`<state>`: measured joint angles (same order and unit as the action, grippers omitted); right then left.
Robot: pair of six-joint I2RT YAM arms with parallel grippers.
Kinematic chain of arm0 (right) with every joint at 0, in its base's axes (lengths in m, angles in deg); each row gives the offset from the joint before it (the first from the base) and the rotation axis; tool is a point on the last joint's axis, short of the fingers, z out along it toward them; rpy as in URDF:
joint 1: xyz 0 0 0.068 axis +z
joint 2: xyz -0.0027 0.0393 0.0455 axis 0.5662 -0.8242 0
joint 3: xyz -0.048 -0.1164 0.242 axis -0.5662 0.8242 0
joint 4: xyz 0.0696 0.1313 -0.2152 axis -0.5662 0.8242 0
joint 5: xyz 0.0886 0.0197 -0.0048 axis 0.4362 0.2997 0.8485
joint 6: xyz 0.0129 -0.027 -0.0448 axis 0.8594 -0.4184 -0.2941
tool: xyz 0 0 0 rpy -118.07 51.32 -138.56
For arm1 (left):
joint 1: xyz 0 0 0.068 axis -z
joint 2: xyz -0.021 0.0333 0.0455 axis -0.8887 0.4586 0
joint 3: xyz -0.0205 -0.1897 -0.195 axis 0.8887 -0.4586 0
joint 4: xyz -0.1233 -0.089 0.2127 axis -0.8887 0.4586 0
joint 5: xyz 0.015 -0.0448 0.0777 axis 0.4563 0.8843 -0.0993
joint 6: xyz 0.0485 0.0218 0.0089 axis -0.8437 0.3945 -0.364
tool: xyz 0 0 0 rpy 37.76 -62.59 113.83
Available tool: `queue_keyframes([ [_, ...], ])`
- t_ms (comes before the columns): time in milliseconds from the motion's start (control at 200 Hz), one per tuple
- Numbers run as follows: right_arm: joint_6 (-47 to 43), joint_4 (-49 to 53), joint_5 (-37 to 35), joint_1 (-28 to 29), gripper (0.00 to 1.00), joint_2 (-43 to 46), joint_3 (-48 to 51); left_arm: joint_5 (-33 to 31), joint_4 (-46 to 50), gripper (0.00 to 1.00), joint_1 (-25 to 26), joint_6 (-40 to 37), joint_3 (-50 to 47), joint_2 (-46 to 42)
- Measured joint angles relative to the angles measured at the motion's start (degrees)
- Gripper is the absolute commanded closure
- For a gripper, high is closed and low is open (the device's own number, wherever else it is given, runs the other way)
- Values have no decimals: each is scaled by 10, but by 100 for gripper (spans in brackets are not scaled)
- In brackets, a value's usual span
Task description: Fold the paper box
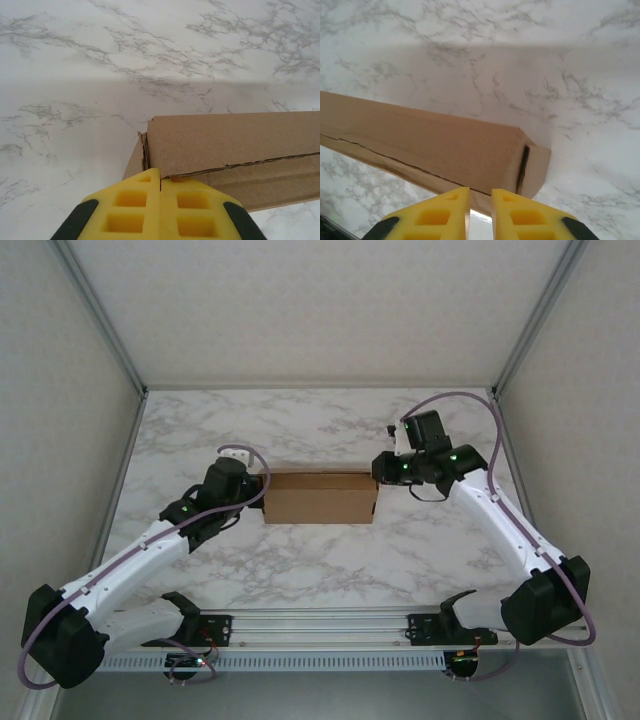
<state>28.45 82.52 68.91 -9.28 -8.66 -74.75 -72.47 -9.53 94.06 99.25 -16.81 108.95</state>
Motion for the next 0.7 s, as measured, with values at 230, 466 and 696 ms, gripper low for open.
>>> queue_keyframes([
  [230, 0, -27, 0, 0, 83, 4, 42, -2, 8, 95, 5, 5, 0, 0],
  [466, 0, -34, 0, 0, 83, 9, 50, 14, 50, 55, 6, 11, 7, -2],
  [696, 2, -34, 0, 0, 83, 9, 50, 43, 96, 53, 8, 16, 58, -27],
])
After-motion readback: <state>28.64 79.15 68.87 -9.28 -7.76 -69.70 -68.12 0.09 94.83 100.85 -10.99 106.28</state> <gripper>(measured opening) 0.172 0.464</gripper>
